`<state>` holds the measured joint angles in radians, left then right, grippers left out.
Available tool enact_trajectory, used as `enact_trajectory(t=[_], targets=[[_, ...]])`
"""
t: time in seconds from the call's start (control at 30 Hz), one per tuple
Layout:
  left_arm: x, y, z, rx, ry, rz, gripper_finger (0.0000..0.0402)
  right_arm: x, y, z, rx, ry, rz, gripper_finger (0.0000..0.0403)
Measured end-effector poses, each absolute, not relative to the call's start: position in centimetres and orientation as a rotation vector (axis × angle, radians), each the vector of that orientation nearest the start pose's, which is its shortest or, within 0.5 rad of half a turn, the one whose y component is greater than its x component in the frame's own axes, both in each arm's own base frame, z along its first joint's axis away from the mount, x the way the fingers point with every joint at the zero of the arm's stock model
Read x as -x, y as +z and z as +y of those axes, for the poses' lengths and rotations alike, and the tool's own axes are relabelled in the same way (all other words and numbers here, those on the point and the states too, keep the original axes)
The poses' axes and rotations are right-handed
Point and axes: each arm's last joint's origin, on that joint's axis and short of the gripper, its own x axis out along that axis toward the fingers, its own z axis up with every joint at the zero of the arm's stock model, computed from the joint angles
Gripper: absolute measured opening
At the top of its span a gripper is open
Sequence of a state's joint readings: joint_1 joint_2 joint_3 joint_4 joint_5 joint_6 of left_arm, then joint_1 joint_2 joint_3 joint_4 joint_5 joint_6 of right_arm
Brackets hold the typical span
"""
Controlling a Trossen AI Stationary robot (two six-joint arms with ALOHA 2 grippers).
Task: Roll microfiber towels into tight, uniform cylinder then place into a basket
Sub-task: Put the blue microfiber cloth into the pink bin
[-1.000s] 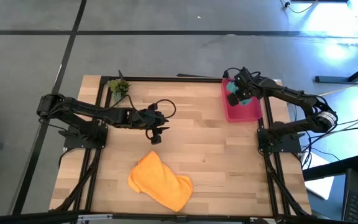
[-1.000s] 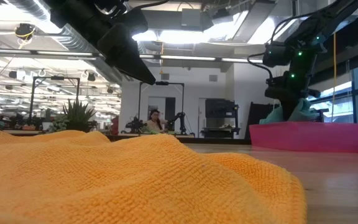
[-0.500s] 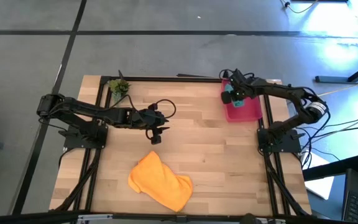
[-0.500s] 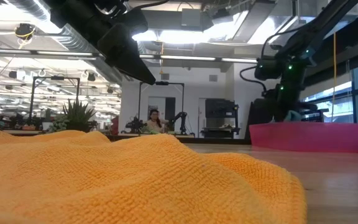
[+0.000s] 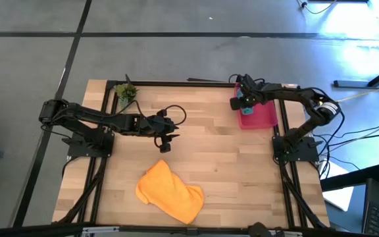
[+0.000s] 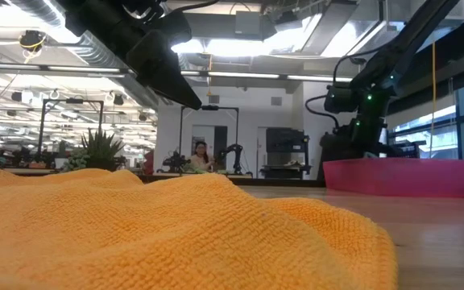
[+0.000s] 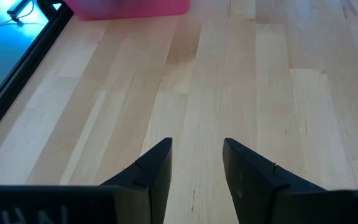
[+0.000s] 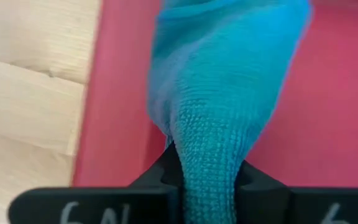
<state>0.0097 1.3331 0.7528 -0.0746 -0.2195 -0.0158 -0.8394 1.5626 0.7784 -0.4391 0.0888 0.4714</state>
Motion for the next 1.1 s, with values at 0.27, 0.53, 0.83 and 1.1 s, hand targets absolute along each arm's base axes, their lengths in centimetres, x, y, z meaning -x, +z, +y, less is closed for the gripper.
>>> enact_trajectory(t=[0.27, 0.53, 0.83, 1.1], targets=[[-27.17, 21.75, 0.89, -0.054, 0.226, 0.651, 0.0135, -17.87, 14.42, -20.25, -0.868, -1.087, 0.949, 0.0049], [-27.17, 21.75, 0.89, -0.054, 0.226, 0.651, 0.0135, -17.88, 14.41, -20.24, -0.891, -1.099, 0.937, 0.0054], [-27.17, 21.75, 0.89, -0.054, 0.226, 0.651, 0.0135, -17.95, 14.45, -20.33, -0.890, -1.100, 0.923, 0.0095], [-27.17, 21.74, 0.89, -0.054, 0.226, 0.651, 0.0135, -18.16, 14.51, -20.39, -0.909, -1.050, 0.903, 0.0172]])
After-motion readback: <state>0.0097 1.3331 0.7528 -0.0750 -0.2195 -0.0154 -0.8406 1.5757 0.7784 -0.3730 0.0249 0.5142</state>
